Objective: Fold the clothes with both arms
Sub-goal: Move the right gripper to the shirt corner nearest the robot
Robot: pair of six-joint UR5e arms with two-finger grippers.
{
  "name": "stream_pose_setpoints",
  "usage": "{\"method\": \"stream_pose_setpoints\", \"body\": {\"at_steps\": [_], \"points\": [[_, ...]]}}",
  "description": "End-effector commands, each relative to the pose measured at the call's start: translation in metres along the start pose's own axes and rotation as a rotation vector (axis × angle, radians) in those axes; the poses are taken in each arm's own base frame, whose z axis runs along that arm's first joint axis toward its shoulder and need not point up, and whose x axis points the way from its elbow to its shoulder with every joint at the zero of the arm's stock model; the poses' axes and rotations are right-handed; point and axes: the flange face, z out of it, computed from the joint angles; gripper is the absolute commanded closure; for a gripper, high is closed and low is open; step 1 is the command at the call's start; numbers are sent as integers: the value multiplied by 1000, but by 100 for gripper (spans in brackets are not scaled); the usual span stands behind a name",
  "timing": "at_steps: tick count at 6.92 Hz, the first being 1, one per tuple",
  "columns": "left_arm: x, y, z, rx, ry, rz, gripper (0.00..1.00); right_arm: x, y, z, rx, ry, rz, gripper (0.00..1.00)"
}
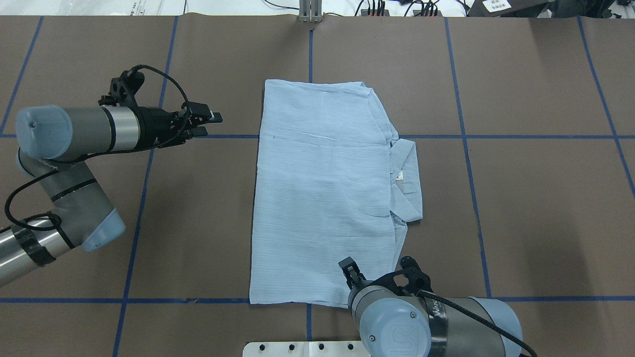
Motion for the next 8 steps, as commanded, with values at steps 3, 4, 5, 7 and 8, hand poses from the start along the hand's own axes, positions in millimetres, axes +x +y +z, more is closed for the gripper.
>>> {"method": "stream_pose_setpoints", "body": {"at_steps": [3,4,5,7,8], "points": [[-1,-1,0,20,-1,2,34,13,-10,29,10,10,16,7],[-1,-1,0,21,-1,2,34,21,-8,31,12,22,6,8],[-3,-2,0,26,-3,2,34,21,-9,29,13,24,6,9],[-5,-2,0,28,-7,1,34,23,-13,29,18,27,5,10],[-7,-2,0,29,-10,1,34,23,-13,29,19,28,5,10]]}}
